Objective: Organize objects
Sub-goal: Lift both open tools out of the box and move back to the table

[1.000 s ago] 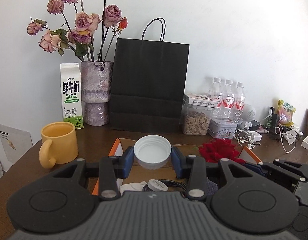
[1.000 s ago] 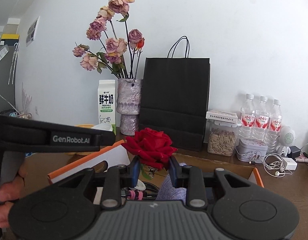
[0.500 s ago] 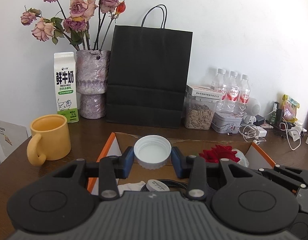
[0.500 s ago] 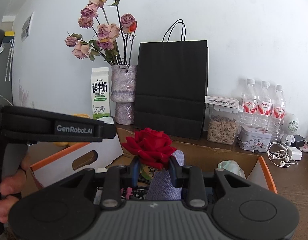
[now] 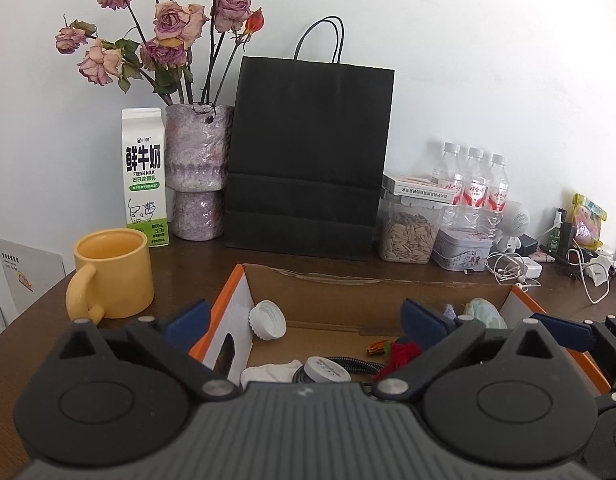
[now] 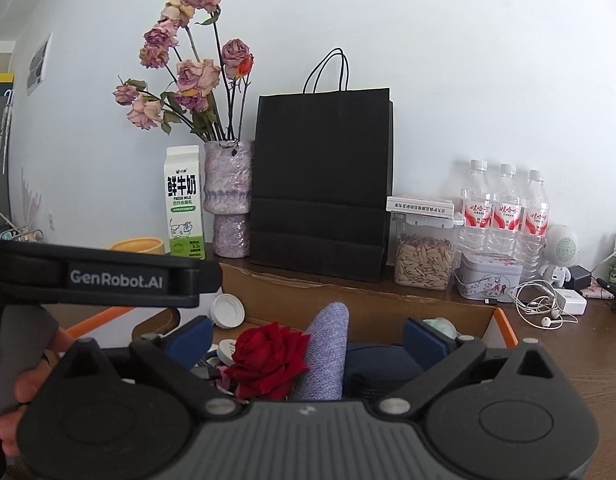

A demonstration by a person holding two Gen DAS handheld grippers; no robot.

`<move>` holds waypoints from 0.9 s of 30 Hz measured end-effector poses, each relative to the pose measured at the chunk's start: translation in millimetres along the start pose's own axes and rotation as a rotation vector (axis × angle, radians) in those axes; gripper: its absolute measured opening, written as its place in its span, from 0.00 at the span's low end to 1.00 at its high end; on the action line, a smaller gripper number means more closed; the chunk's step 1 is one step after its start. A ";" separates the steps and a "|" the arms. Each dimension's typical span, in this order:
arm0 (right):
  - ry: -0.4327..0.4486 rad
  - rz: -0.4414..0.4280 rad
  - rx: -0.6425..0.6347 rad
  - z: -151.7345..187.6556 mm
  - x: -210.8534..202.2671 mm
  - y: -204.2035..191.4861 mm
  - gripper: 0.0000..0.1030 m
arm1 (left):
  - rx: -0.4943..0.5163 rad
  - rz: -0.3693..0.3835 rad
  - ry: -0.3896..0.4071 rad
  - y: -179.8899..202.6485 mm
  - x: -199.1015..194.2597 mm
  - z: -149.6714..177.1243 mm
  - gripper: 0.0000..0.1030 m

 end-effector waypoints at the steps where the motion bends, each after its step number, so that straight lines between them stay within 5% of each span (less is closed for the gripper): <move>1: 0.001 -0.002 0.000 -0.2 -0.5 -0.6 0.98 | 0.000 0.000 0.000 0.1 -0.2 0.2 1.00; 27: 0.027 -0.011 -0.041 7.3 -52.7 -14.1 1.00 | -0.025 -0.009 0.016 -8.8 -52.5 13.4 1.00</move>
Point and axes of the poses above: each gripper's, at about its wrist camera, not at the fingertips, and x roughly the way its jaws point, y to its right, z to its underside, the point moved 8 cm from there along x, roughly the way its jaws point, and after that the axes turned 3 degrees about z, right-handed, at the moved point
